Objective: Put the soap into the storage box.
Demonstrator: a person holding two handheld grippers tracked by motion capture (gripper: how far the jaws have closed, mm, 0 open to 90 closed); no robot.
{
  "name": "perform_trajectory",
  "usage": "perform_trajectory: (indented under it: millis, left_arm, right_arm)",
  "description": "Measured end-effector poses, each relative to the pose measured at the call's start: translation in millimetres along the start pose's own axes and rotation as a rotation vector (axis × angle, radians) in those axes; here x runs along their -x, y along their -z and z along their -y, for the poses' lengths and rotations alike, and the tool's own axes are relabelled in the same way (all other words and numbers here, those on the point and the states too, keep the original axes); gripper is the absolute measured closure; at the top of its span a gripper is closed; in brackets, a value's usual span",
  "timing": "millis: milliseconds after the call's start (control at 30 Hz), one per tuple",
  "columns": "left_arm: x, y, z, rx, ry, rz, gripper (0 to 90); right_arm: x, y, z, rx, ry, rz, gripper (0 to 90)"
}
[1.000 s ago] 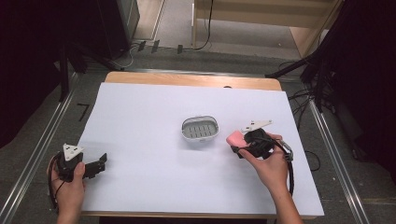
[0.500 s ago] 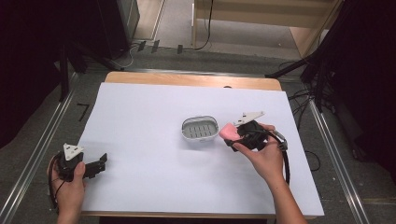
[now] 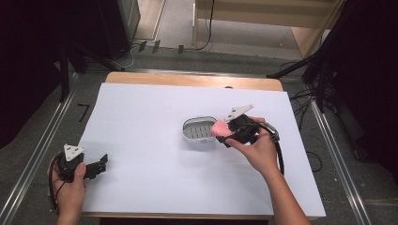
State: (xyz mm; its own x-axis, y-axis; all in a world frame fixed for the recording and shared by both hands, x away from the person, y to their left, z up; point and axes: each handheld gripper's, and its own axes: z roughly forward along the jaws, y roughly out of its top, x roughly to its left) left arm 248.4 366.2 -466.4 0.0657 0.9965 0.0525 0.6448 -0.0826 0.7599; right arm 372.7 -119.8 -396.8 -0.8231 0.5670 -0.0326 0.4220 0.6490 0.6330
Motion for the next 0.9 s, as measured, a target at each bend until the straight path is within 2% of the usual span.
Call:
perform_trajectory:
  millis: [33, 67, 100, 267, 433, 600, 800, 900]
  left_arm:
    - [-0.1, 0.0, 0.0, 0.0, 0.0, 0.0, 5.8]
    - [-0.1, 0.0, 0.0, 0.0, 0.0, 0.001, 5.8]
    - [0.0, 0.0, 0.0, 0.0, 0.001, 0.0, 5.8]
    - [-0.1, -0.1, 0.0, -0.001, 0.0, 0.0, 5.8]
    - [0.0, -0.1, -0.1, -0.002, -0.002, 0.0, 5.8]
    - [0.0, -0.2, -0.1, 0.0, 0.0, 0.001, 5.8]
    - [-0.2, -0.3, -0.1, -0.001, 0.001, 0.003, 5.8]
    - [-0.3, -0.3, -0.2, -0.004, 0.0, 0.002, 5.8]
  right_arm:
    - [0.4, -3.6, -3.4, -0.004, 0.022, -0.014, 38.4]
    - [0.4, -3.6, -3.4, -0.004, 0.022, -0.014, 38.4]
    - [1.3, -6.7, -6.2, 0.001, 0.048, -0.026, 38.5]
    - [3.2, -10.8, -11.3, 0.013, 0.089, -0.041, 38.4]
    - [3.4, -19.4, -22.0, 0.015, 0.181, -0.083, 38.4]
    - [3.8, -25.1, -27.3, 0.015, 0.216, -0.106, 38.4]
    - [5.4, -33.7, -34.2, 0.017, 0.29, -0.12, 38.4]
    - [6.8, -35.9, -37.5, 0.018, 0.303, -0.132, 38.4]
